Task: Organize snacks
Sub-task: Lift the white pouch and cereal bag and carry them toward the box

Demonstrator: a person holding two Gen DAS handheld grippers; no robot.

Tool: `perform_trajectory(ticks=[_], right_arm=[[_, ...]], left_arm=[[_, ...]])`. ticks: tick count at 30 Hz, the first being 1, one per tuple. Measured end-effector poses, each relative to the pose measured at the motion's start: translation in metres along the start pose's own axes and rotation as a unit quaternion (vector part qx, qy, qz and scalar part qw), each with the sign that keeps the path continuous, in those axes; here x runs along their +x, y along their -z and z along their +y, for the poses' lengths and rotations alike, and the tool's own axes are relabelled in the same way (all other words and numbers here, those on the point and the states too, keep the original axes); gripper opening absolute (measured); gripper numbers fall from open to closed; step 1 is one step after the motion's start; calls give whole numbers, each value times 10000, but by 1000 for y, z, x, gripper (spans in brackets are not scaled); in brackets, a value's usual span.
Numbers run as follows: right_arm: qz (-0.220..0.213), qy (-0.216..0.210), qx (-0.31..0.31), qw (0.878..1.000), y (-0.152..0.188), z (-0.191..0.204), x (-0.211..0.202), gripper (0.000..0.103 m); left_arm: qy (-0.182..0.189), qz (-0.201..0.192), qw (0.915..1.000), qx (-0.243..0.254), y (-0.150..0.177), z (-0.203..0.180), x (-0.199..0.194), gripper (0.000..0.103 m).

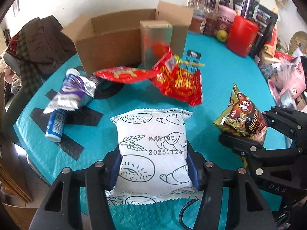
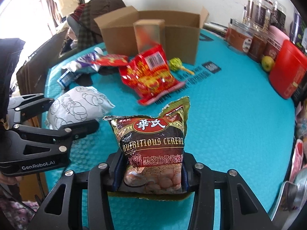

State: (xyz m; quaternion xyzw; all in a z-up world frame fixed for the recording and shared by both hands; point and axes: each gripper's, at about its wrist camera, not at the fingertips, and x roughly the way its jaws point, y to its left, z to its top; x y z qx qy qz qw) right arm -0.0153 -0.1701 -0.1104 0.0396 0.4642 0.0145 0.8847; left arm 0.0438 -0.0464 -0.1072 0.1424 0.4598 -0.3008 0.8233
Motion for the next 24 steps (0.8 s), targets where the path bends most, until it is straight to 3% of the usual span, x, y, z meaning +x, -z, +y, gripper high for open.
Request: perform_trajectory(ticks=[12, 24], right_arm=[[-637, -103, -383, 9972, -47, 13, -40, 46], [-1400, 181, -808, 9867, -110, 14, -74, 46]], left_arm=[[20, -931, 9956, -134, -35, 14, -52, 56], [73, -1725, 9850, 28, -93, 27, -80, 56]])
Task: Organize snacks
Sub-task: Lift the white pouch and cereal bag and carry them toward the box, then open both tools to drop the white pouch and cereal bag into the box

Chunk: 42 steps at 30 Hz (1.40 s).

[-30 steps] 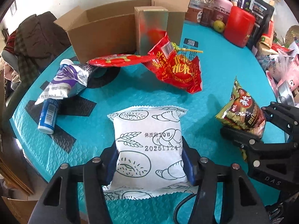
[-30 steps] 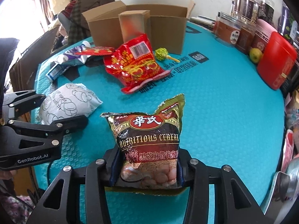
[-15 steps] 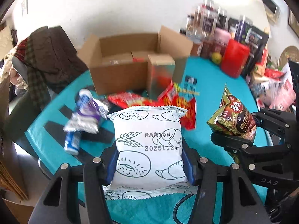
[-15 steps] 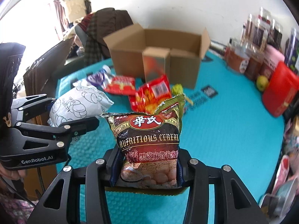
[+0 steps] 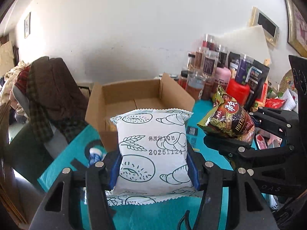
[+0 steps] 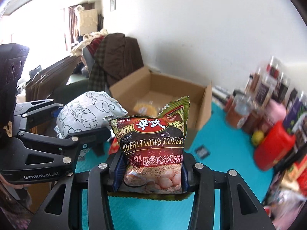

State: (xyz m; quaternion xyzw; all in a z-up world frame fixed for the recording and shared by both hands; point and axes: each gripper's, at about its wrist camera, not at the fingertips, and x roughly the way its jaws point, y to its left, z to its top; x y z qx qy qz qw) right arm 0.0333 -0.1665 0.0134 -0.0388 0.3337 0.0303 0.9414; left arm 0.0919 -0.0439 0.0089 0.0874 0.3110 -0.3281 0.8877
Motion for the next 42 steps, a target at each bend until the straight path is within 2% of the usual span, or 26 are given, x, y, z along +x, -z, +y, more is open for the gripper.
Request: perform_trajectory(ticks=[10, 18, 24, 29, 42], right_arm=[[-330, -6, -210, 9992, -51, -15, 18, 46], [-339, 66, -259, 9991, -89, -39, 59, 46], [-183, 54, -162, 9997, -107, -56, 94, 46], [44, 31, -94, 9999, -116, -68, 129, 46], [884, -124, 143, 9959, -123, -87, 201, 46]], left_arm=[[-132, -271, 9995, 27, -52, 27, 25, 56], [-278, -344, 9990, 37, -88, 53, 62, 56], [-420, -262, 9988, 12, -107, 78, 92, 56], [-527, -34, 9986, -50, -113, 97, 125, 56], [-880, 625, 9941, 146, -111, 108, 188, 56]])
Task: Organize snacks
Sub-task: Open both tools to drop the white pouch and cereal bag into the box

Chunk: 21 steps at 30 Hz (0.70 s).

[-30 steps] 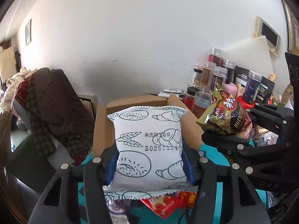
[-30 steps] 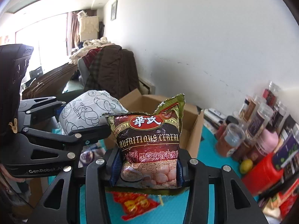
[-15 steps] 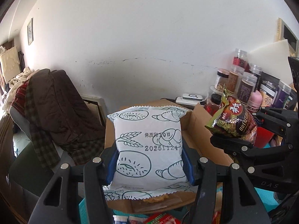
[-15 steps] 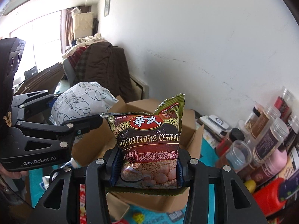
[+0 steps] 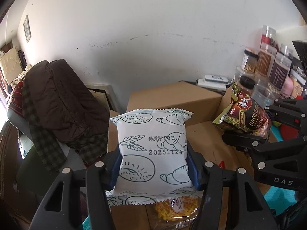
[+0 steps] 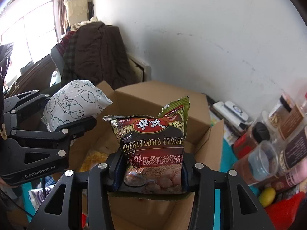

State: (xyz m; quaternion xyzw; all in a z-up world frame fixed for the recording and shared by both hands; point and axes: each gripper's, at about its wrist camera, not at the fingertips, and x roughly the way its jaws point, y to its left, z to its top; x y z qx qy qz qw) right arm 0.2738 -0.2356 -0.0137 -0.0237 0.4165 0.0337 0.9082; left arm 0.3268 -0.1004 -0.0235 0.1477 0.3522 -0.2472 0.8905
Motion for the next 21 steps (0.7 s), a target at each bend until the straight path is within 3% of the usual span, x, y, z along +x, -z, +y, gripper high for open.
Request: perform_trajectory(ticks=[12, 21], right_arm=[[796, -76, 230, 9965, 5, -14, 45, 46], [979, -114, 449, 9941, 7, -23, 53, 49]], left_arm=[[-220, 860, 9961, 26, 8, -5, 49, 56], [-341, 1078, 9935, 154, 12, -15, 56, 58]])
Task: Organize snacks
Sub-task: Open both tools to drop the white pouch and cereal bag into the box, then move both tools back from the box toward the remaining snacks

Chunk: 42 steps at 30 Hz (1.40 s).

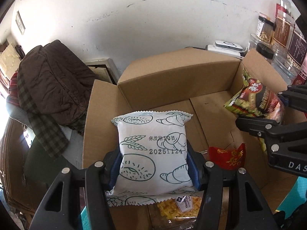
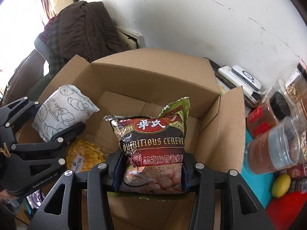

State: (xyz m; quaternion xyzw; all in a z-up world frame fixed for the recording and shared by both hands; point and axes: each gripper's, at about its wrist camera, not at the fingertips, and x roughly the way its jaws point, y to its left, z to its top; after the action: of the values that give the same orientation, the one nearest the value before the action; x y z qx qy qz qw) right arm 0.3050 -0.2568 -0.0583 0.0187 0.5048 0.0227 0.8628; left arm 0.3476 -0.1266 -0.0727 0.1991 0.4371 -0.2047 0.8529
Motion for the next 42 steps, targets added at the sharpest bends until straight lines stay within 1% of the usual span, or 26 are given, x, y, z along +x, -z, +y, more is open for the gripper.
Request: perform_trajectory(ticks=[3, 5, 7, 14, 17, 22, 30, 37, 42], right_arm=[[-23, -14, -76, 10000, 1, 4, -2, 56], [-94, 30, -138, 9999, 1, 6, -6, 56], [-154, 180, -190, 9995, 1, 8, -12, 57], [-382, 247, -173, 9988, 3, 10, -37, 57], [-470, 214, -127, 9986, 3, 11, -52, 57], [-695, 275, -133, 9971, 6, 19, -81, 57], [-1181, 362, -269, 9920, 16, 38, -139, 57], [-1603, 389, -371, 9856, 33, 55, -186, 57], [-1863, 422, -441, 9806, 52, 66, -212, 57]], left_arm=[[14, 77, 9999, -81, -2, 1, 0, 60], [-41, 35, 9999, -142, -2, 1, -3, 60], [-284, -97, 9995, -114, -3, 0, -11, 60], [-453, -479, 9977, -143, -6, 5, -46, 60], [-445, -613, 9970, -172, -6, 6, -63, 60], [-441, -870, 9950, -230, -6, 8, -95, 60], [-425, -1349, 9894, -316, 4, 11, -153, 60], [-424, -1647, 9849, -322, 23, 9, -204, 60], [-289, -1829, 9821, -355, 39, 7, -233, 60]])
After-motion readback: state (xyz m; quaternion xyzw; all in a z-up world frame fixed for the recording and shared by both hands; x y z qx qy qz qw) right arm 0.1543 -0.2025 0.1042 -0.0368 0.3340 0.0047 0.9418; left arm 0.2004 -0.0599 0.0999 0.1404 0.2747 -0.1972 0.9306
